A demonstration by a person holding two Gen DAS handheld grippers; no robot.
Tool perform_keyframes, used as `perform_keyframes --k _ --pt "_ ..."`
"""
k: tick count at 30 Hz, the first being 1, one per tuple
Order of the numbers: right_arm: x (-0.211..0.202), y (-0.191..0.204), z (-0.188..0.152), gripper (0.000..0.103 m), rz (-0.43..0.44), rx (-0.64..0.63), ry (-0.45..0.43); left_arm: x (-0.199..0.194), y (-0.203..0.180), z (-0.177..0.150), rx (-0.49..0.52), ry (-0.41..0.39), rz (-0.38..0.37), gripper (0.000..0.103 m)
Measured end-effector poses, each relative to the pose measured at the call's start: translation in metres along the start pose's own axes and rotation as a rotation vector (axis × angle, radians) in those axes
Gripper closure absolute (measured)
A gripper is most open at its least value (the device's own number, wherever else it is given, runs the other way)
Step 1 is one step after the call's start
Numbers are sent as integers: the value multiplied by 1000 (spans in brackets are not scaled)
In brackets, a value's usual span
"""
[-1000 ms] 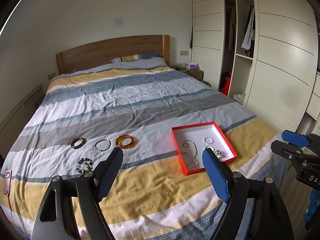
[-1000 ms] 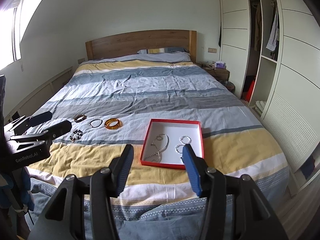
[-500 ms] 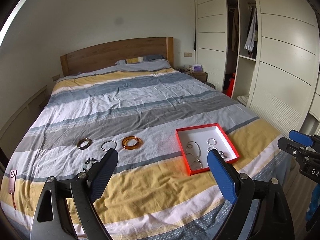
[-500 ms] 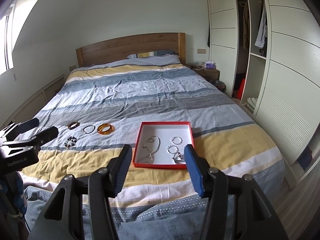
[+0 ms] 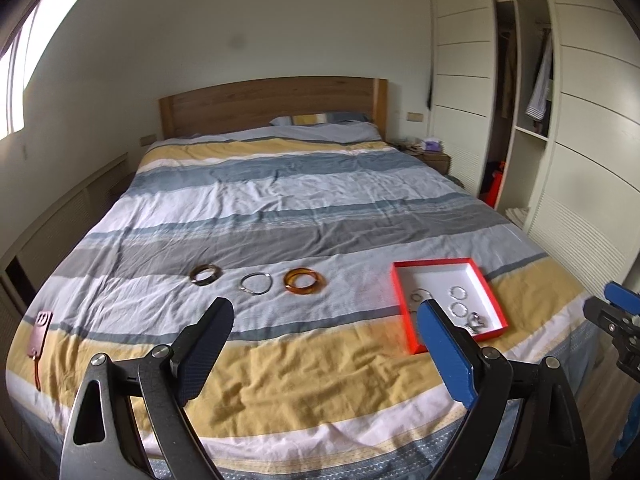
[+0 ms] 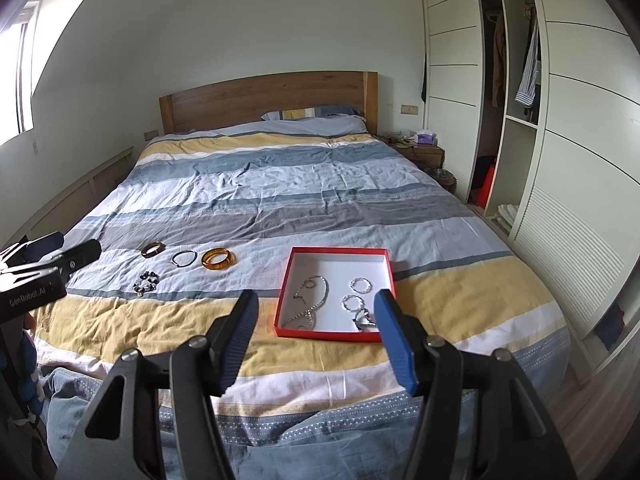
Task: Organize jewelry
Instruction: 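Withdraw both open tools from the box and back away from the bed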
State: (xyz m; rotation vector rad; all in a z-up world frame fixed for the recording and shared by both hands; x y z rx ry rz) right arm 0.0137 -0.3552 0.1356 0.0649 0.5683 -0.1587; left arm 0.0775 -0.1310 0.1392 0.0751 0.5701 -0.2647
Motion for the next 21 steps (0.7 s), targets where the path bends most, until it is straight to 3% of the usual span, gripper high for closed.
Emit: perform_keyframes --k 7,21 --pt "-6 7 3 43 8 -14 -23 -1 8 2 -5 -9 35 11" --pt "-25 -2 10 43 -15 -2 -74 -18 -11 14 32 -27 55 7"
Point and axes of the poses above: each gripper's, at about its wrist camera, not at the fingertips, and x roughly the way its jaws point, y to its left, z to its top, the point moved 5 cm from there along x, roughly the way its jaws point, and after that the axes turned 1 degree about -z, right-handed, at the moved point
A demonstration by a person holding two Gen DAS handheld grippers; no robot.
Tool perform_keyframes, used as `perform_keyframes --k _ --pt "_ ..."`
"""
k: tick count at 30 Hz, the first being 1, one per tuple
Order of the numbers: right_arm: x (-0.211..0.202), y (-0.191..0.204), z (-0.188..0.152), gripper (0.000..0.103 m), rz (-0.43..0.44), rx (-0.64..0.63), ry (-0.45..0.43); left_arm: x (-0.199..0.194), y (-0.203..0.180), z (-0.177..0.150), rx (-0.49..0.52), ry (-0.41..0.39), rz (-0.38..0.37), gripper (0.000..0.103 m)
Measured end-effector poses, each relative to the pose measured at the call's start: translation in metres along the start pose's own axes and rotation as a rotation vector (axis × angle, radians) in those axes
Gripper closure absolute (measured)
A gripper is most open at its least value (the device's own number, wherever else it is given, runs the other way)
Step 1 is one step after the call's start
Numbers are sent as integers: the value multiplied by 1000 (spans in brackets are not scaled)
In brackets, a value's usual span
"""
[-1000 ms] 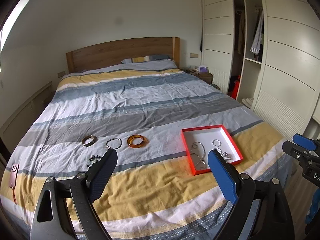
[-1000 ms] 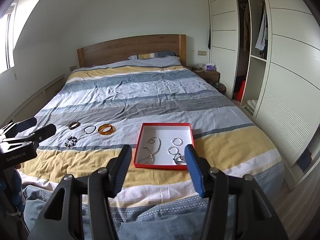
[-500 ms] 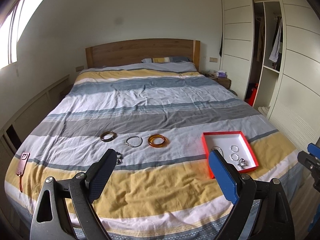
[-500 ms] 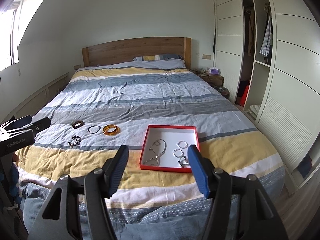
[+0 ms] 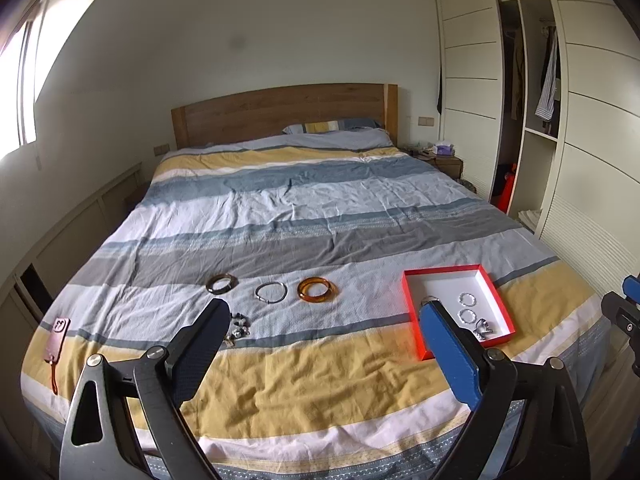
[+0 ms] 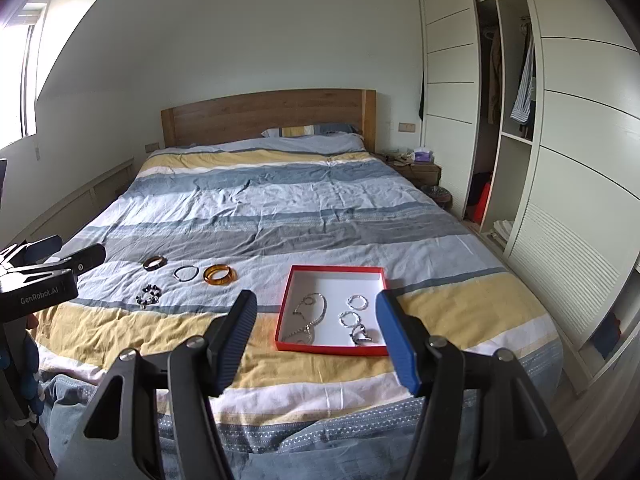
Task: Organize jewelry
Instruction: 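Withdraw both open tools from the box and back away from the bed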
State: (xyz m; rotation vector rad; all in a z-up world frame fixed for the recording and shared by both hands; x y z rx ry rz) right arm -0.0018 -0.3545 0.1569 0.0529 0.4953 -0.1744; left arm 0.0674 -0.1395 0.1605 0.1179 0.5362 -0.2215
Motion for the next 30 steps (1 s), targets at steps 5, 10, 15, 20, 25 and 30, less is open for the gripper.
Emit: perform_keyframes --k 5,10,15,20,25,30 --pt "-6 2 2 43 4 -2 -19 -11 -9 9 25 -27 -4 4" --pt "-5 4 0 43 2 -9 -15 -13 -9 9 18 -30 -4 4" --pt "-2 3 -2 43 -5 0 -10 -11 1 7 -10 -25 2 3" --pt "-1 6 -3 43 -7 6 -18 -9 11 3 -43 -24 7 3" --pt "1 9 -3 42 -2 24 -48 -10 18 -1 -46 -48 28 3" --pt "8 11 -4 42 -8 56 -75 -15 35 -10 -71 -84 69 3"
Point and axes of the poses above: each gripper's, at about its wrist camera, not at the fingertips, and x roughly the way its jaws point, y to its left, z to its top, the point moved 5 cm from there along x, roughly the way its jaws point, and after that the axes turned 1 degree about -z, right-handed, at the moved point
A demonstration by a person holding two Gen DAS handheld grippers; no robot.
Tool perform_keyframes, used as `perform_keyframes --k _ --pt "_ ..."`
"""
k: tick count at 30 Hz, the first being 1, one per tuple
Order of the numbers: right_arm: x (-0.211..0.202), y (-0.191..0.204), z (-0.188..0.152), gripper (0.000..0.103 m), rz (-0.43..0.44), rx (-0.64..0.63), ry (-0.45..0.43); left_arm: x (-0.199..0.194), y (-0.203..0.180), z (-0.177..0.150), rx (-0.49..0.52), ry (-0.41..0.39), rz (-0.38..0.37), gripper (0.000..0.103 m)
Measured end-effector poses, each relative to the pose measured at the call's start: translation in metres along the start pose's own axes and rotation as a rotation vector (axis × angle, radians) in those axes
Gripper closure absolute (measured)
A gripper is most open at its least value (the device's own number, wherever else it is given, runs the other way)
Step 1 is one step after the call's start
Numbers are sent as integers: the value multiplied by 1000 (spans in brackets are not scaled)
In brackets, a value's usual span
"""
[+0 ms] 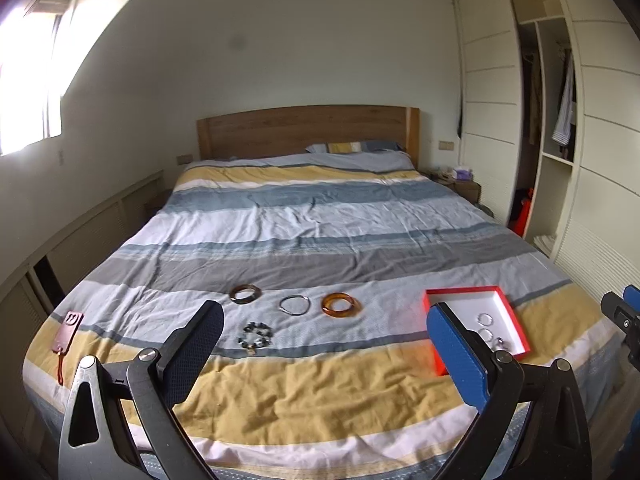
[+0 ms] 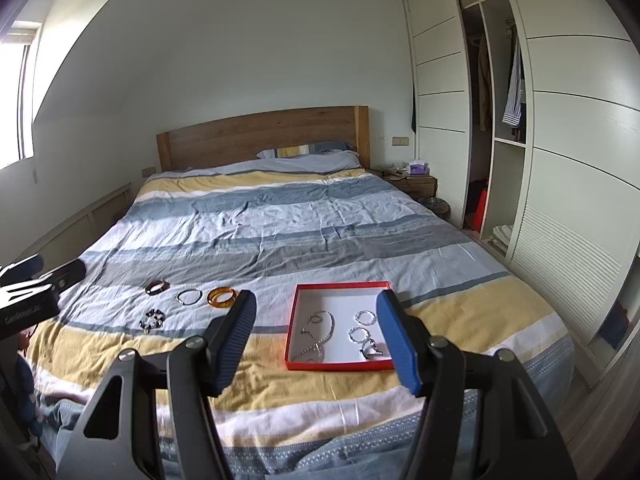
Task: Organize jewelry
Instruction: 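Withdraw both open tools from the box and back away from the bed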
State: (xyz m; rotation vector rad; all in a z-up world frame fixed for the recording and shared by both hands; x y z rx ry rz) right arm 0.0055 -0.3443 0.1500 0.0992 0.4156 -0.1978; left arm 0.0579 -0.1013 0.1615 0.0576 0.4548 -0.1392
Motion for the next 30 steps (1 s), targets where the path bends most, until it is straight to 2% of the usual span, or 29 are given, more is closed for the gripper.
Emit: perform_keyframes --k 6,13,19,30 --pt "16 17 -5 42 -8 -9 -5 8 36 -18 -85 12 39 3" --pt "40 44 -16 42 9 -69 30 17 78 -44 -149 18 116 3" --pt "62 72 -20 42 41 -116 65 27 98 -54 -167 31 164 2" --pt "107 81 -29 42 54 -107 145 41 108 -47 -147 26 185 2"
Point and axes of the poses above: each gripper's, at about its wrist camera, not at the fingertips, and x roughly the way its jaws point, y to its left, z to its top, the point moved 5 cm from there along x, roughly the way its jaws point, and after that the axes turned 1 degree about -z, right-handed, at the moved point
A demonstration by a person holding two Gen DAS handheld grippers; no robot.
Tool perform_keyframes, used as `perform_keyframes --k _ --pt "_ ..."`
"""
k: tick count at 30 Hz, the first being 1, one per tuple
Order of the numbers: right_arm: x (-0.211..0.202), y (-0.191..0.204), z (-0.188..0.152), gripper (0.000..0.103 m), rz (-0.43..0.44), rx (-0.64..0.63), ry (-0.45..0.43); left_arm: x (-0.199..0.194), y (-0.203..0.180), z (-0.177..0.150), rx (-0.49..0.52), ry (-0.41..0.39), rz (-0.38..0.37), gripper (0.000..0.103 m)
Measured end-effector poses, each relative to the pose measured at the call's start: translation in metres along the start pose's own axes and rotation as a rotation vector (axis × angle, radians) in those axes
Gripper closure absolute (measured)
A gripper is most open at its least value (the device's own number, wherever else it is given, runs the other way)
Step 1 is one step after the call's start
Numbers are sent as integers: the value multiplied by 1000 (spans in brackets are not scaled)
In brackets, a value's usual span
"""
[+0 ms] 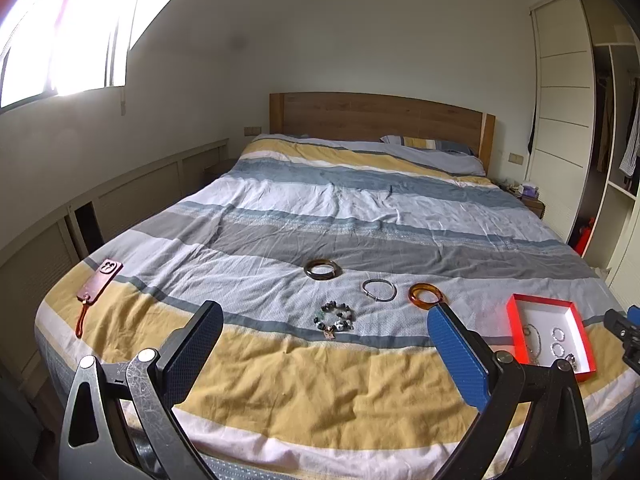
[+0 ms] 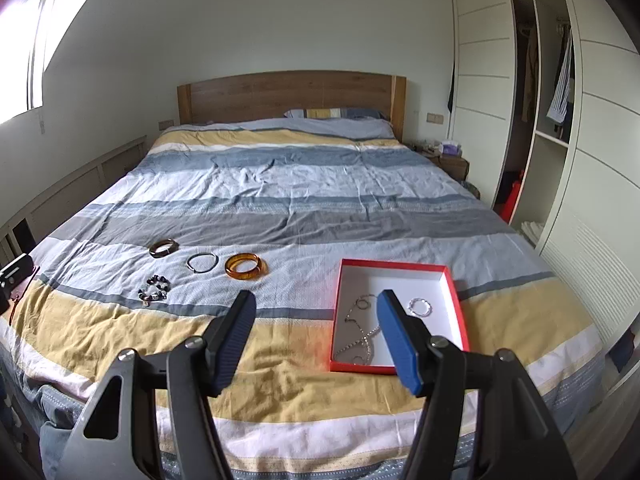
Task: Organize jewelry
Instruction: 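Withdraw both open tools from the box and back away from the bed, then grasp the beaded bracelet with the left tool while the right tool grasps the amber bangle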
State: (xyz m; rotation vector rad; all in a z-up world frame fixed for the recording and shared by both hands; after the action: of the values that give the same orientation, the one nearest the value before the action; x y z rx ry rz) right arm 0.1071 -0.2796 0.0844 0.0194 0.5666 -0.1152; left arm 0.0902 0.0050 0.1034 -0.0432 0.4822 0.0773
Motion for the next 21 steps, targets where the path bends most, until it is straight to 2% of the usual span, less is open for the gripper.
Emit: perform_keyframes --k 10,21 --pt "42 11 -14 42 32 -14 75 24 -3 -3 8 41 -7 2" --pt "106 26 -32 42 95 -1 178 86 44 -54 -56 209 49 2"
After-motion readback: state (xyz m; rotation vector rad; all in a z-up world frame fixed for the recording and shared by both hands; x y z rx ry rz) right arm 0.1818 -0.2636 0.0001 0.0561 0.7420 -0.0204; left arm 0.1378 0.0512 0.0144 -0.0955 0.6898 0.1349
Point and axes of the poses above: each gripper's, at about its wrist camera, not at the fingertips, and x roughly the way its jaws point, y to its left, z to its top, the point moved 5 cm from there along x, roughly the way its jaws point, and after that the axes turned 1 degree about -z, right-handed, at the moved point
